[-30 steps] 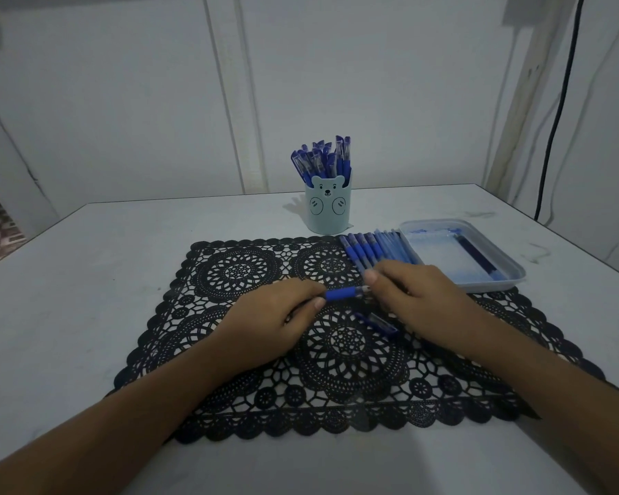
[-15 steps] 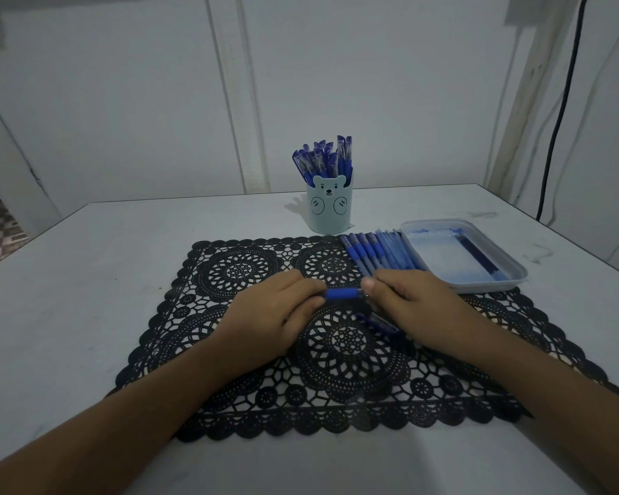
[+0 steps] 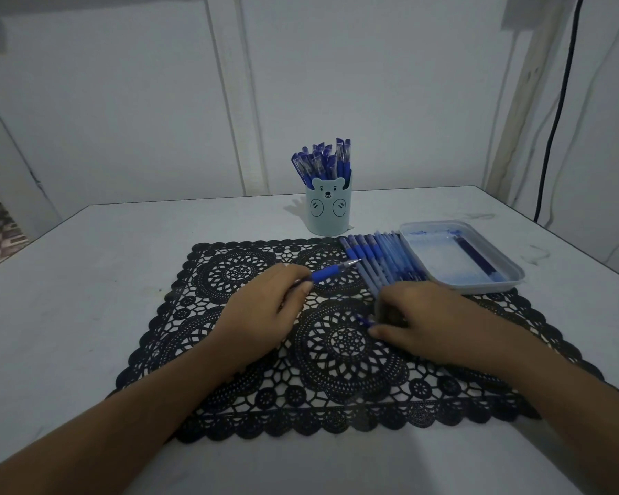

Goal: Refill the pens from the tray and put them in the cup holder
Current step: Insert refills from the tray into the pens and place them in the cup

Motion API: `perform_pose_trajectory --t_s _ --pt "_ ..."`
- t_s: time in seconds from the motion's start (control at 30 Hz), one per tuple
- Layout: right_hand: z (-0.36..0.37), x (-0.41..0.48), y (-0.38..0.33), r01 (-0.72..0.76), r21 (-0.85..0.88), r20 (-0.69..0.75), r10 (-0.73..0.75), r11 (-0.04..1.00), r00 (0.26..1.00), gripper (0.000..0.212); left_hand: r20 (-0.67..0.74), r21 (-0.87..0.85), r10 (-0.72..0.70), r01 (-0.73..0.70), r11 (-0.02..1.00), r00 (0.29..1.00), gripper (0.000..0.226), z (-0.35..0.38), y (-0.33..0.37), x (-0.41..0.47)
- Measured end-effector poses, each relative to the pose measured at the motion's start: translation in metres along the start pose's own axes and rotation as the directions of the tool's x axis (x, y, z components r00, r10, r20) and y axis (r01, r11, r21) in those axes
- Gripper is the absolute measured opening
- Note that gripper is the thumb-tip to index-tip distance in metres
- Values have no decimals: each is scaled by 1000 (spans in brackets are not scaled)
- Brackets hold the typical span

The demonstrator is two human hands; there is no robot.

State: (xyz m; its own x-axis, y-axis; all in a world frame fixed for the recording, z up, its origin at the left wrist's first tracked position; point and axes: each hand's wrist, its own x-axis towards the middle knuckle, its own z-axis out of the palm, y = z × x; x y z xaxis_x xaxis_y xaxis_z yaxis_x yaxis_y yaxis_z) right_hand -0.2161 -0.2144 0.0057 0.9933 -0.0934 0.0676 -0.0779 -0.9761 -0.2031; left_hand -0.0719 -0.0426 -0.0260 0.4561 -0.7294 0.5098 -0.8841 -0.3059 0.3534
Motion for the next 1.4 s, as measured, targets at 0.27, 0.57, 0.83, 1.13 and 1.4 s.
perform_pose_trajectory --t_s 0.27,0.57,0.83,1.13,1.4 --pt "-10 5 5 14 450 -324 149 893 934 9 19 -1 16 -16 1000 1000 26 0 0 0" --pt "-8 9 2 86 560 -367 154 824 917 13 13 7 67 -67 998 998 28 1 0 -1" --pt "3 9 -7 197 626 -327 24 755 945 25 -7 -14 152 -152 988 988 28 -2 -1 -5" --pt "9 13 -17 233 484 -341 -64 844 938 20 -21 303 334 -312 900 942 41 4 4 -3" --pt "14 21 17 103 282 -455 39 954 890 22 -254 43 84 -76 996 963 27 -28 20 55"
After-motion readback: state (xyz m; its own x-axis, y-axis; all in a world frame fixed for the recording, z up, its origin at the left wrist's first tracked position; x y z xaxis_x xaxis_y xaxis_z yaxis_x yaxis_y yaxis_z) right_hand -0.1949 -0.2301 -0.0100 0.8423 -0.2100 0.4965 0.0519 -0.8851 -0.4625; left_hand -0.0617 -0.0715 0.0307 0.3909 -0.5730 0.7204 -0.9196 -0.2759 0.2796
